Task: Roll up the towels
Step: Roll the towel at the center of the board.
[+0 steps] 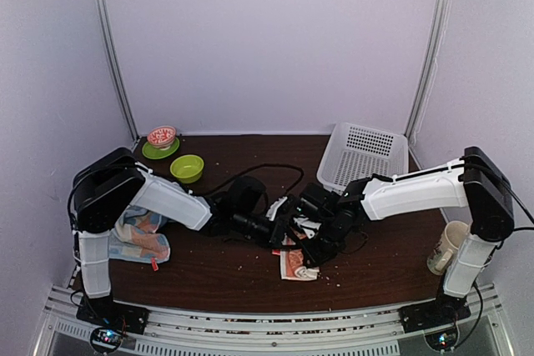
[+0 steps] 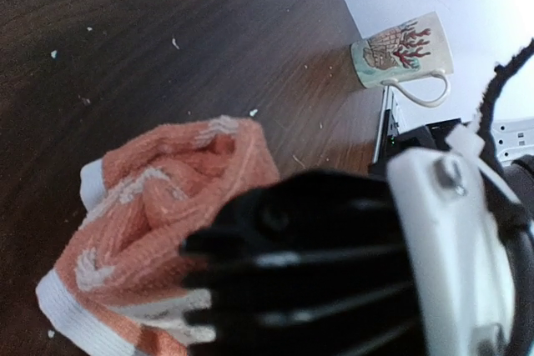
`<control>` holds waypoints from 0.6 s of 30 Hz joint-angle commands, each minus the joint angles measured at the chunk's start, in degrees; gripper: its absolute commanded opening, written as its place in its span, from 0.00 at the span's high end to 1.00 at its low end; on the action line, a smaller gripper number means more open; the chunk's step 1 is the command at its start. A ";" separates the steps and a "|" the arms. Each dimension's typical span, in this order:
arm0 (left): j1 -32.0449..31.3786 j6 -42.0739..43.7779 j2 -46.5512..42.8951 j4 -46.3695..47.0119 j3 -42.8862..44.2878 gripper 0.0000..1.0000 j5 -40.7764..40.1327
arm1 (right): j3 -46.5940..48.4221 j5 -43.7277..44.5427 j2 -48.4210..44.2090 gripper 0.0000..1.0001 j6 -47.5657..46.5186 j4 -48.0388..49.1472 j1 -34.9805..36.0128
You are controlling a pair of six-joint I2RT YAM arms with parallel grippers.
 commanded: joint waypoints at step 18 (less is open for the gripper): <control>3.41 -9.96 8.45 9.21 -2.02 1.00 -0.95 | -22.68 -4.37 -20.48 0.45 22.19 32.36 -8.29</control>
